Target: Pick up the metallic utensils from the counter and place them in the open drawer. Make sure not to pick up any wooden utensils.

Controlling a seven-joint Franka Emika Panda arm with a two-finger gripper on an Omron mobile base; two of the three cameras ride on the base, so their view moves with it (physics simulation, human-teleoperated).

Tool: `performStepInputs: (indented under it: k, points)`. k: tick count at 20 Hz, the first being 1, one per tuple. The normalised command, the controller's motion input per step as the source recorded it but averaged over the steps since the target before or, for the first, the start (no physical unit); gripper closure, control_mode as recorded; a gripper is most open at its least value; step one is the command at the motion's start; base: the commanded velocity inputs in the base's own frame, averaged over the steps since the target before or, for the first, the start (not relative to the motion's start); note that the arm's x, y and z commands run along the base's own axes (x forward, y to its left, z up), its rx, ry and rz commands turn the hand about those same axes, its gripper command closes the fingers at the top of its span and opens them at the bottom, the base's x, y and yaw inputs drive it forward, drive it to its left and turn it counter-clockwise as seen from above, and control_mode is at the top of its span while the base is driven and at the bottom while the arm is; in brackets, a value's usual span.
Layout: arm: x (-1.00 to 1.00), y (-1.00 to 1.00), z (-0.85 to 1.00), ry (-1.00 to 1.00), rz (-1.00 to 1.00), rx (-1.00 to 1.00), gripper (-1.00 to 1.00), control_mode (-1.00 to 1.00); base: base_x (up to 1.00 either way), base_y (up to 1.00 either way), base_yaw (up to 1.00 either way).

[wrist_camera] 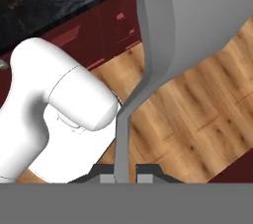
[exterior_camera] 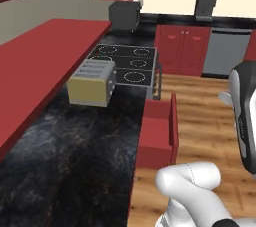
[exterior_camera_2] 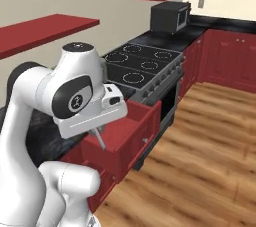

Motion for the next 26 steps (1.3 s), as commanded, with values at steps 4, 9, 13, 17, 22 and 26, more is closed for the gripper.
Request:
performStepInputs:
  k: [4, 9, 13, 17, 22, 26]
  points:
    - [0.09, 0.0, -0.09, 0.01, 0.04, 0.05, 1.0, -1.0, 0.1, 0.05, 0.23]
    - [0.54, 0.2, -0.44, 0.05, 0.1, 0.13, 1.0, -1.0, 0.0, 0.0, 0.0]
    - [0.41, 0.22, -0.37, 0.14, -0.08, 0.12, 1.0, -1.0, 0.0, 0.0, 0.0]
    - [0.28, 0.42, -0.36, 0.22, -0.4, 0.22, 1.0, -1.0, 0.0, 0.0, 0.0]
    - [0.22, 0.42, -0.23, 0.02, -0.38, 0.15, 1.0, -1.0, 0.0, 0.0, 0.0]
    - [0.52, 0.3, -0.31, -0.04, -0.28, -0.01, 1.0, -1.0, 0.0, 0.0, 0.0]
